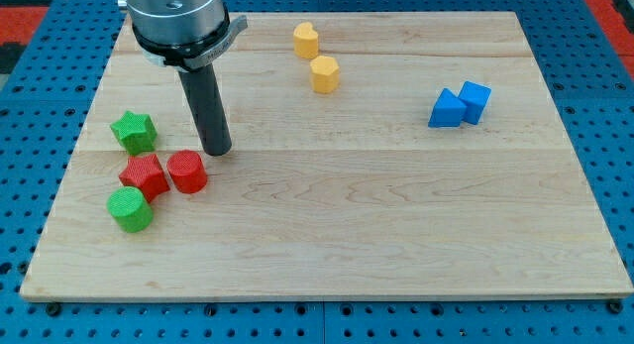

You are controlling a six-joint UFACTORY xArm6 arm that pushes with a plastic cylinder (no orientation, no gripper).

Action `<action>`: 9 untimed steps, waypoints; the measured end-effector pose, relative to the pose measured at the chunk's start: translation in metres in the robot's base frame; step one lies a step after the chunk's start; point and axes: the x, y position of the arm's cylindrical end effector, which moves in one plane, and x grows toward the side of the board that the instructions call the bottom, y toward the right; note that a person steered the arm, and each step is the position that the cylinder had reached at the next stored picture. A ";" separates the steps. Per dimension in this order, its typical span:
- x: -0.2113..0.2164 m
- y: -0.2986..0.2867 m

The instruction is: Move the arm to the left of the yellow hexagon

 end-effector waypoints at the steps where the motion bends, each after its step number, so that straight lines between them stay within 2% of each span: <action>1: -0.012 0.000; 3: -0.030 0.012; 5: -0.056 0.134; 6: -0.067 0.155; 7: -0.068 0.139; 8: -0.068 0.037; 9: -0.073 -0.036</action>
